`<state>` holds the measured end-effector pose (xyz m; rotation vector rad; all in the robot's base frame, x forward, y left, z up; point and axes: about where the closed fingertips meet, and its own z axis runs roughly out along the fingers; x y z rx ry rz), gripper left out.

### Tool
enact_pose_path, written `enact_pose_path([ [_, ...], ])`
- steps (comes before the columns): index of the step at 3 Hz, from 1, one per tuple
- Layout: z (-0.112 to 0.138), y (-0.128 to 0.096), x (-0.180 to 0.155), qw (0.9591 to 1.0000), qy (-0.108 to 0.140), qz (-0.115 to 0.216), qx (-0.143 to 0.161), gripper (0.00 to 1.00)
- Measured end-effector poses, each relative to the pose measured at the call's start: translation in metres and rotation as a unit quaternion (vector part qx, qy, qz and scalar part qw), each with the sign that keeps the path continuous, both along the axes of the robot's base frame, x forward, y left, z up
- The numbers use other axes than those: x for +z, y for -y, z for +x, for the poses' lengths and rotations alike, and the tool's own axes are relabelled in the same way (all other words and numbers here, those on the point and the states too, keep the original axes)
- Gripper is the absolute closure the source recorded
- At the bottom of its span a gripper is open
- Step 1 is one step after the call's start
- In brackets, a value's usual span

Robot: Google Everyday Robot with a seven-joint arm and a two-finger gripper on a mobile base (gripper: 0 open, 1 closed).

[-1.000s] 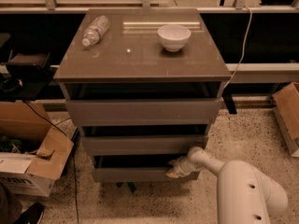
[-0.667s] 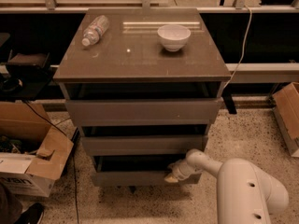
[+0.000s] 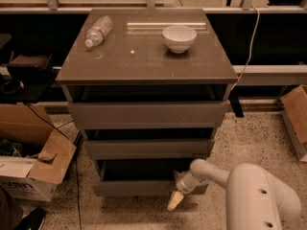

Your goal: Open bottom drawer

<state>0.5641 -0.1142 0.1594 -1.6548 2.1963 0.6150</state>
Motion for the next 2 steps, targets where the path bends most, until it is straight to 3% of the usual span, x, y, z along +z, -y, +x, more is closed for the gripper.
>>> enact_pose_path([
  [1,-0.007,0.000,0.001,1.0000,-0.009,0.001,0.003,0.14],
  [2,-0.066,0.001,-0.009,0.9970,-0.076,0.007,0.016,0.44],
])
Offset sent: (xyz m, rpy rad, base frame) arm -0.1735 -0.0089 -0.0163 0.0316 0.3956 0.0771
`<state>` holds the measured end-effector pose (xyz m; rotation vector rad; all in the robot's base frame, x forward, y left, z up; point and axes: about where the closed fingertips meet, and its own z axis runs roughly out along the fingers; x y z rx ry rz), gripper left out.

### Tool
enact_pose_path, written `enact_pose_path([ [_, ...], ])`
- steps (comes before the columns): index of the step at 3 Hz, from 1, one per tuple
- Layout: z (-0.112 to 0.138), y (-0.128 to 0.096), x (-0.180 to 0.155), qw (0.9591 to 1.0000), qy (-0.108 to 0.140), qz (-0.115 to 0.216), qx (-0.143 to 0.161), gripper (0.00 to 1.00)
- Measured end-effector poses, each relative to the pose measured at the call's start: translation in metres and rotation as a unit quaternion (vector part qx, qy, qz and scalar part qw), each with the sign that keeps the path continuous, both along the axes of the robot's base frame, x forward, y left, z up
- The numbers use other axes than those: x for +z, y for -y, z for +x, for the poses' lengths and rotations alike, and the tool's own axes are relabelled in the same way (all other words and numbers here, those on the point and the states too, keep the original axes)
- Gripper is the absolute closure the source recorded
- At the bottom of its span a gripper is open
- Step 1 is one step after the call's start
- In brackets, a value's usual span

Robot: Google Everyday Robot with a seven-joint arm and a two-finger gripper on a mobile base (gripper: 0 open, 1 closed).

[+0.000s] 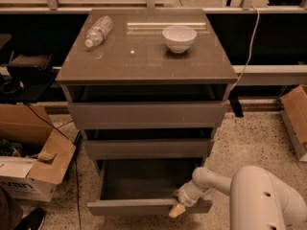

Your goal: Open bottom drawer

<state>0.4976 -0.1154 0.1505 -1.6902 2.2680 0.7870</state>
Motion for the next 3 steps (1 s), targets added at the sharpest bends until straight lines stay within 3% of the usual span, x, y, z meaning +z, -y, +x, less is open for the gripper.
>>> enact_pose_path([
  [1,0.0003,0.0001,0.0002,1.0000,0.000,0.000,0.000,0.36],
  [2,-0.0014,-0.0011,0.0009,1.0000,0.002,-0.003,0.002,0.04],
  [3,-0.0048,-0.0045,0.0037,0.9998,0.009,-0.014,0.011,0.00],
])
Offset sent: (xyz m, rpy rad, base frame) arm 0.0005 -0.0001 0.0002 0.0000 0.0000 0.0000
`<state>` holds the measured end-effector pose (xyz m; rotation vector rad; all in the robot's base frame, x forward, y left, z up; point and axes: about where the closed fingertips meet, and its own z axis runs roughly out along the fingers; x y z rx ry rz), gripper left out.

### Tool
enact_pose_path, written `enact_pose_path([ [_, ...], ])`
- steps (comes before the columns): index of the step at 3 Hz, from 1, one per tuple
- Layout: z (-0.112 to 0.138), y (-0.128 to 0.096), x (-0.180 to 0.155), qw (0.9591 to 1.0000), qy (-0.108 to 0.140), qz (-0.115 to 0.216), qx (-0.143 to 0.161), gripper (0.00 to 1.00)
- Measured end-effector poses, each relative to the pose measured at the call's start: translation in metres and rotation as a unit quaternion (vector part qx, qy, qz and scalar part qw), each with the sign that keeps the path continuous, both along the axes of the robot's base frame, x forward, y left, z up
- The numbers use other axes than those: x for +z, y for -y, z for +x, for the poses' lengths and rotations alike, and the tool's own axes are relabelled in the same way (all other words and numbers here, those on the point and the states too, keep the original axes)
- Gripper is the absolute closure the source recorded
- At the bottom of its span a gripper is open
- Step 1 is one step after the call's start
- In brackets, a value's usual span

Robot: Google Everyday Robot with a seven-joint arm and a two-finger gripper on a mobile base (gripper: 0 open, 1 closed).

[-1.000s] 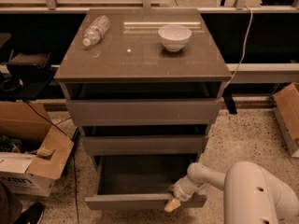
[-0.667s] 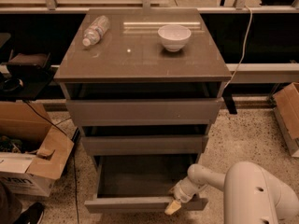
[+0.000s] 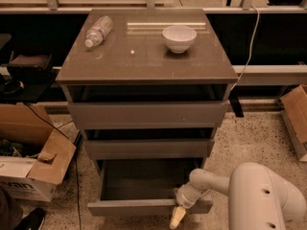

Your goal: Open bottom drawer

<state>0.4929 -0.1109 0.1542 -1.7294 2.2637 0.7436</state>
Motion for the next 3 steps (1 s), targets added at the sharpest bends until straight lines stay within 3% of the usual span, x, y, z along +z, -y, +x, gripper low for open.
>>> enact_pose_path([
  [2,-0.012,-0.009,0.041,0.9973,0.067,-0.021,0.020,0.00],
  [3,-0.022,-0.013,0.039,0.9975,0.063,-0.019,0.025,0.00],
])
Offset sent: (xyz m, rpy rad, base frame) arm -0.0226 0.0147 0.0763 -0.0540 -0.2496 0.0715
